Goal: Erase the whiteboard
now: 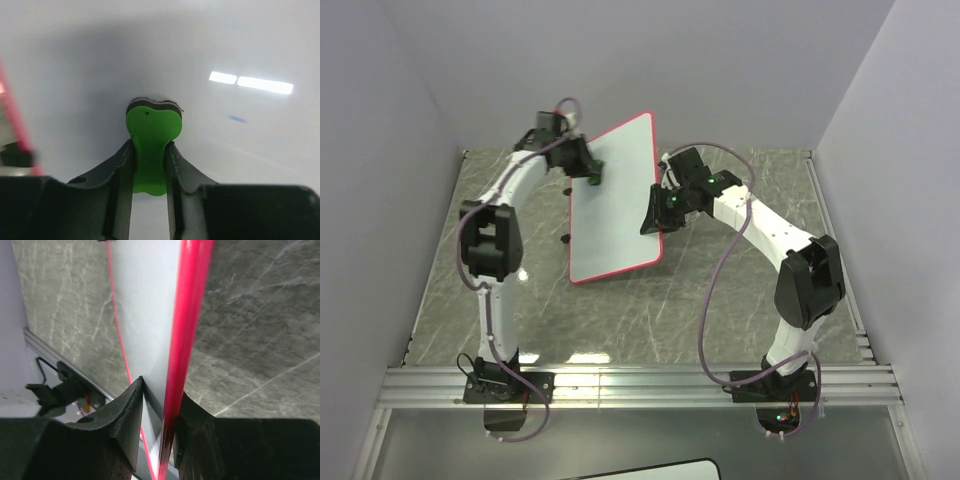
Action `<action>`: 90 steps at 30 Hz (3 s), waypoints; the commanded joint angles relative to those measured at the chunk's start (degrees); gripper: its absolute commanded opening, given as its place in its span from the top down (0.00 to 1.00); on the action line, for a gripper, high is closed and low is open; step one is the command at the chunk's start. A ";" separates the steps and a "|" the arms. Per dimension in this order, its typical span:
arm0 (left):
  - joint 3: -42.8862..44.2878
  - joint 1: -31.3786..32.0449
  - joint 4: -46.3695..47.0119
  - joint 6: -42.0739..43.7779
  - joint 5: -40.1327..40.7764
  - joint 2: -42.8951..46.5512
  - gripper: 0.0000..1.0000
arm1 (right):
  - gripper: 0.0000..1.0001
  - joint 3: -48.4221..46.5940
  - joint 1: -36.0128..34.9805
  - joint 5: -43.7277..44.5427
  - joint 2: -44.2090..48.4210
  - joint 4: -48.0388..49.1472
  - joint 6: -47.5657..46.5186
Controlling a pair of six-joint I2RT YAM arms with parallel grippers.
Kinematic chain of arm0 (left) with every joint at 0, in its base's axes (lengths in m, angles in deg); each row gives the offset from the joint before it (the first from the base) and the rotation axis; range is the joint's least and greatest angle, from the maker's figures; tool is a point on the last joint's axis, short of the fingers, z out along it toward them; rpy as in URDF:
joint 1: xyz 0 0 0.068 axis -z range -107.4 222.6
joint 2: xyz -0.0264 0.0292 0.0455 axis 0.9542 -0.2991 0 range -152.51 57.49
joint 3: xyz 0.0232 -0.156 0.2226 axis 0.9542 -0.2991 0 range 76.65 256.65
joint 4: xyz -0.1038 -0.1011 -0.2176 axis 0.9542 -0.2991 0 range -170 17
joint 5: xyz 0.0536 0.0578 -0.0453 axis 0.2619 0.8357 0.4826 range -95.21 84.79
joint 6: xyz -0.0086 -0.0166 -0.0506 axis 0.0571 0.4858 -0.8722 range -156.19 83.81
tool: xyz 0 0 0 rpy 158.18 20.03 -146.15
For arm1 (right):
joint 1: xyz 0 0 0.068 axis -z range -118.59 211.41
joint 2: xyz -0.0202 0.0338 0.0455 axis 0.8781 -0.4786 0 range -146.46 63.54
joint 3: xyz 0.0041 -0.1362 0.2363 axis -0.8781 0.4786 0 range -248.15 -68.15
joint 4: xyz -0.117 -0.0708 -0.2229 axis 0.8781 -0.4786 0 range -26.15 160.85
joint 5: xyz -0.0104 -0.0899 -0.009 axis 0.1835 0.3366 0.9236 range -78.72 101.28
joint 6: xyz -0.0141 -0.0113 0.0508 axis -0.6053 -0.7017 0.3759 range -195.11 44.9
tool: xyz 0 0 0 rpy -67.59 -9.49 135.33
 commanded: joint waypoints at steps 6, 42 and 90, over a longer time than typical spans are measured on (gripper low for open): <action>-8.57 -11.81 -2.40 -5.15 10.38 7.24 1.00 | 1.00 0.93 -5.18 0.41 -5.58 -3.37 -8.85; -42.68 -28.25 -3.18 -3.74 23.74 26.68 1.00 | 0.55 -19.03 -0.44 0.14 -5.76 -7.76 -5.42; -46.13 -17.97 -8.19 -11.56 16.98 61.91 0.01 | 0.17 22.01 12.84 9.03 58.57 4.64 3.63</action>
